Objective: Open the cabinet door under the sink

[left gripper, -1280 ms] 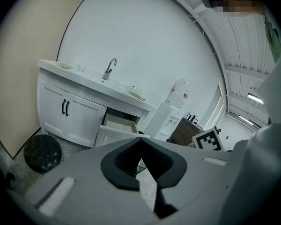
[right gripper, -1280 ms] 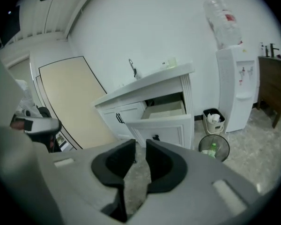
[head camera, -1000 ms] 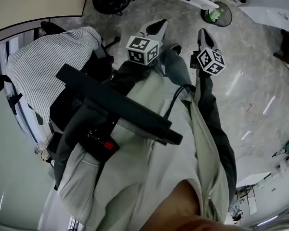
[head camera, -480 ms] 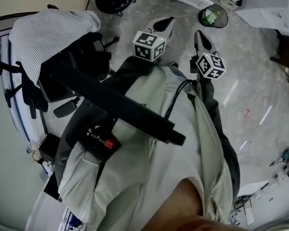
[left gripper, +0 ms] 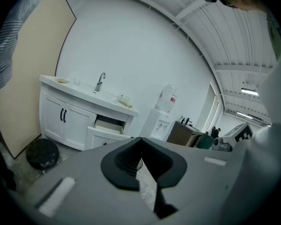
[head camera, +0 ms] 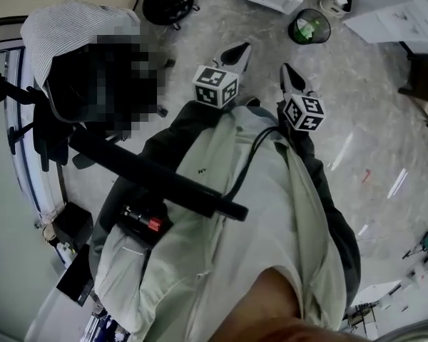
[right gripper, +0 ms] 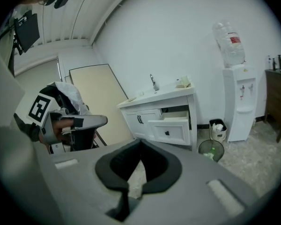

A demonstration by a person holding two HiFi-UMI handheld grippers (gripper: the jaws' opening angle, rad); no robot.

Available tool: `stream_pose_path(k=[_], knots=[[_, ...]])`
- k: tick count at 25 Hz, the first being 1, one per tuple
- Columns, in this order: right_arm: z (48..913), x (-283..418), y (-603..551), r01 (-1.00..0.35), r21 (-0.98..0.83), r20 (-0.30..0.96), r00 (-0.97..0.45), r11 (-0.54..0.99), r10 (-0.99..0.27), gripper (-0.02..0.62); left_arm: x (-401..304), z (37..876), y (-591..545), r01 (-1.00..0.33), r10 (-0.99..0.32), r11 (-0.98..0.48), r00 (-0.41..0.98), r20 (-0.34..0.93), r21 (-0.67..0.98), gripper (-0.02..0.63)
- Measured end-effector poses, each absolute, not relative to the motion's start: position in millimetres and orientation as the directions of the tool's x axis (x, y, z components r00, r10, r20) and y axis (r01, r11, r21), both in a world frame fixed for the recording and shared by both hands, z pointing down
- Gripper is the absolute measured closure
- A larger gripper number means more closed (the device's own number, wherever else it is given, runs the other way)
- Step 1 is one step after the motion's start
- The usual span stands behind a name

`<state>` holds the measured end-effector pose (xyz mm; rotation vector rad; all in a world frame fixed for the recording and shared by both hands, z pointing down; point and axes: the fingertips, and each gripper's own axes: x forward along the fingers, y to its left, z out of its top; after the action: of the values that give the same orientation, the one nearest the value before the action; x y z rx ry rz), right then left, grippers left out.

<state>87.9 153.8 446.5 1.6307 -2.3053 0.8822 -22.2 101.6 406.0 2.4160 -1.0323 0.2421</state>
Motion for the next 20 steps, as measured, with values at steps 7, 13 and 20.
stream_pose_path(k=[7, 13, 20], knots=[[444, 83, 164, -0.891, -0.343, 0.459, -0.436, 0.298, -0.774, 0.594, -23, 412, 116, -0.744, -0.652, -0.564, 0.667, 0.359, 0.358, 0.598], [448, 85, 168, -0.879, -0.374, 0.459, -0.454, 0.297, -0.764, 0.594, -26, 415, 121, -0.764, -0.668, -0.538, 0.644, 0.373, 0.356, 0.598], [452, 90, 164, -0.882, -0.373, 0.464, -0.446, 0.289, -0.765, 0.594, -20, 421, 114, -0.756, -0.649, -0.552, 0.654, 0.388, 0.351, 0.598]])
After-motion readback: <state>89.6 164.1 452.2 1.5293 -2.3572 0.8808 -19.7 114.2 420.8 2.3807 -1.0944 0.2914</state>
